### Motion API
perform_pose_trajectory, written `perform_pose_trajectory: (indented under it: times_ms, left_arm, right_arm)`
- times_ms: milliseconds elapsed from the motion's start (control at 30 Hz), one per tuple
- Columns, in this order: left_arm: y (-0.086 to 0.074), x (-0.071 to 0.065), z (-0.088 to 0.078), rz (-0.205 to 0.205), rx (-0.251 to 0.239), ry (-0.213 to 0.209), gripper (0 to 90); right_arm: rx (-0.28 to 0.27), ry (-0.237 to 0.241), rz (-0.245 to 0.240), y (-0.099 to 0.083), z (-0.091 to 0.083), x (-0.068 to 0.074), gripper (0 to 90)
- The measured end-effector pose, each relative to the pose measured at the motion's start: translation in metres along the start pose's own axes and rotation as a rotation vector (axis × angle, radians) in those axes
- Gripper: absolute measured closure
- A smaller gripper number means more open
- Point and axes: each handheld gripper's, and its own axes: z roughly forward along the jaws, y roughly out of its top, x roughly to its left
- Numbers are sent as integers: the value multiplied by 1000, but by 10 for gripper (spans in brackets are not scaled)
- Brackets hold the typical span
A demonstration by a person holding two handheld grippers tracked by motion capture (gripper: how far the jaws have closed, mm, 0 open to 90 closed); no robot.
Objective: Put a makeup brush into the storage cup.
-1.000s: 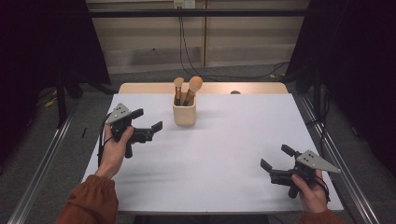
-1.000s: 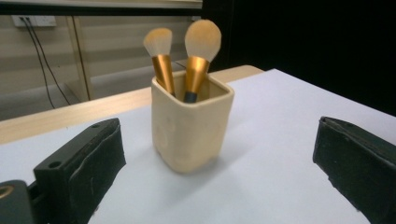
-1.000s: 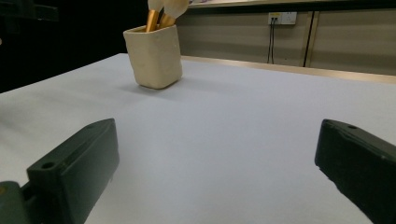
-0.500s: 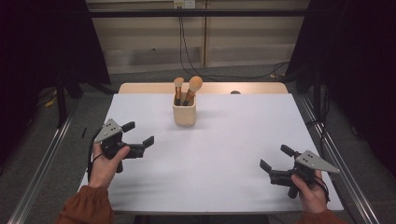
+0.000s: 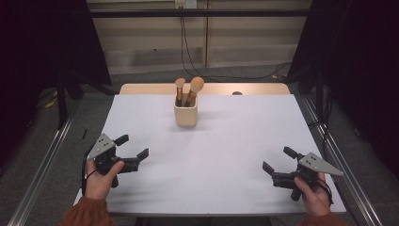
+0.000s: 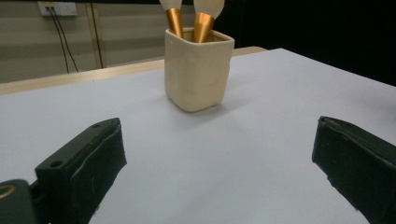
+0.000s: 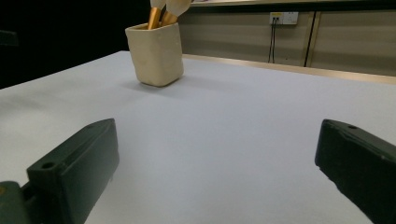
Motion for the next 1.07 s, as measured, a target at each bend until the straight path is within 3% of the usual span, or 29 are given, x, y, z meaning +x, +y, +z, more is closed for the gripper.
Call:
perform_pose_trajectory:
  times_ms: [67, 267, 367, 633, 700, 1067]
  left_arm:
    - [-2, -2, -4, 20, 2, 21, 25]
    - [-9, -8, -15, 44, -3, 13, 26]
    - [-10, -11, -22, 11, -15, 17, 27]
    - [-16, -11, -30, 62, 3, 52, 39]
    - [-17, -10, -30, 39, -4, 42, 39]
    - [-16, -10, -29, 33, -4, 29, 39]
  right_arm:
    - [2, 0, 0, 0, 0, 0, 0]
    - [0, -4, 6, -1, -1, 0, 0]
    - [-1, -3, 3, 0, -2, 0, 0]
    - [1, -2, 4, -1, -3, 1, 0]
    - [2, -2, 4, -1, -2, 1, 0]
    - [6, -3, 9, -1, -2, 0, 0]
